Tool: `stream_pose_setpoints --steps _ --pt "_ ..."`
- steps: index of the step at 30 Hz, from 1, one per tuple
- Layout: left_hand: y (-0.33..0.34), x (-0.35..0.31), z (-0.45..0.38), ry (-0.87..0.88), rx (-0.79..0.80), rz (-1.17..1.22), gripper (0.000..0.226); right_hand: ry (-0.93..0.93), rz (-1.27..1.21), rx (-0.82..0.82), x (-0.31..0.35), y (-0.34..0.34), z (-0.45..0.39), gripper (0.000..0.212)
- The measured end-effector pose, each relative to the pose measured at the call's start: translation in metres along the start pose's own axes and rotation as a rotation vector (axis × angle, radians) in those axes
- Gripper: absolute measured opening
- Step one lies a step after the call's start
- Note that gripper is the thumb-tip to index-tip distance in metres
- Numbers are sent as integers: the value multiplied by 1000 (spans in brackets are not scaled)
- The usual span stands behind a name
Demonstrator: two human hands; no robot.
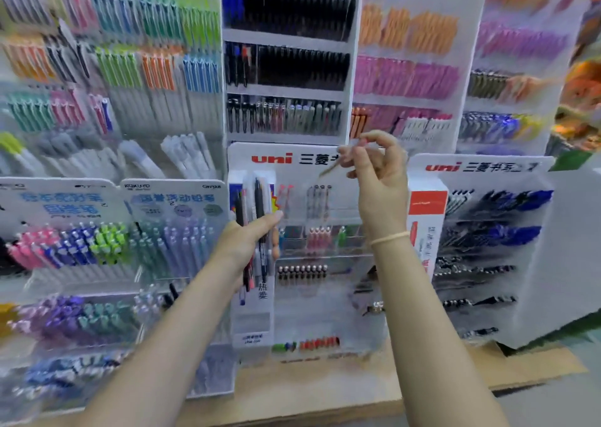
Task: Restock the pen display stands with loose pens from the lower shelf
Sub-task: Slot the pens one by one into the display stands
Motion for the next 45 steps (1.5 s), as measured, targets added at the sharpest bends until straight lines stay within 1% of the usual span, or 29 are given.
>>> stream_pose_setpoints --steps 2,4,8,10,12,14,16,19,22,25,30,34,38,41,45 --pt "2 3 -1 5 -14 22 23 -15 -9 40 -5 0 -5 14" --pt "6 3 -2 -3 19 8 16 -4 -3 114 -16 6 -8 11" --pt "3 3 -2 -15 69 -22 17 97 130 249 -42 25 -10 13" --pt "1 4 -2 -23 85 -10 15 73 138 217 -37 22 -13 13" --pt "-1 7 -1 -31 86 -6 15 -17 86 139 -21 11 -18 12" --pt "-4 11 -2 -45 84 0 17 -84 88 122 -10 7 -23 13" --pt "-4 14 -3 -60 89 9 19 -43 169 177 -18 20 -24 15" --pt "1 14 -6 -59 100 8 19 132 294 318 -54 45 -16 15" --pt "4 13 -7 -55 115 11 18 214 383 406 -76 58 -10 8" --pt "1 11 -6 -53 117 30 17 209 440 419 -79 61 -9 5" --pt "1 9 -5 -41 133 38 14 205 539 461 -77 66 -12 10" --pt "0 11 -3 -59 171 45 14 145 693 532 -80 67 -14 11" --pt "0 9 2 -56 227 53 18 97 748 521 -77 65 -17 11" --pt "-1 9 4 -51 229 51 25 133 678 477 -76 64 -15 13" --pt "-2 9 6 -54 242 45 29 143 698 457 -79 65 -12 13"
Point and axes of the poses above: each hand's wrist, its own z-axis away from the middle knuckle, its own y-axis out of the palm, x = y × z, the point moved 7 cm from there along -z, towards the middle knuckle, and after that the axes turned 13 degrees about x, right-handed, at the moved point
